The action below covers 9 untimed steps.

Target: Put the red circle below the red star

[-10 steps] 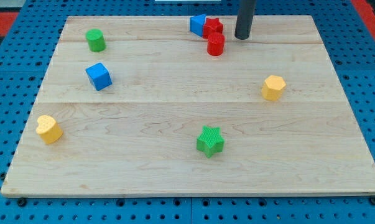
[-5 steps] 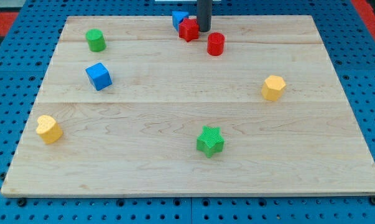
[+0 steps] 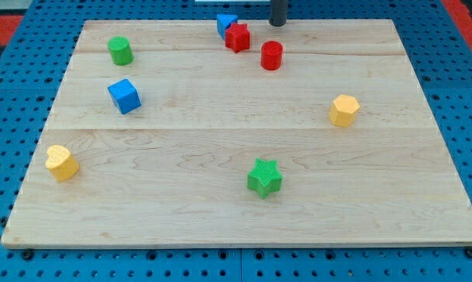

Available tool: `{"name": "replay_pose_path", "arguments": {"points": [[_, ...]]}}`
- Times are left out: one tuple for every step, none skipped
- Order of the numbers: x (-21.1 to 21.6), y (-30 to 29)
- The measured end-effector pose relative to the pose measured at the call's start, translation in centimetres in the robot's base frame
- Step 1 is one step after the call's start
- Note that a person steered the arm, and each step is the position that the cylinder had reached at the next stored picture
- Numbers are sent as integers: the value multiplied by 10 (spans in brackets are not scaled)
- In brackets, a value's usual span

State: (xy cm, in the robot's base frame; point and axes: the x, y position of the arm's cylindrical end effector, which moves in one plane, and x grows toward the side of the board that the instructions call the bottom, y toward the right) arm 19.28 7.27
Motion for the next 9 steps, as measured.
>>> {"name": "replay_pose_path", "arguments": {"points": [[-1, 0], [-1, -4], [0, -5], [0, -3], [23, 37], [53, 65], [56, 50], [67, 10], [67, -6]]}}
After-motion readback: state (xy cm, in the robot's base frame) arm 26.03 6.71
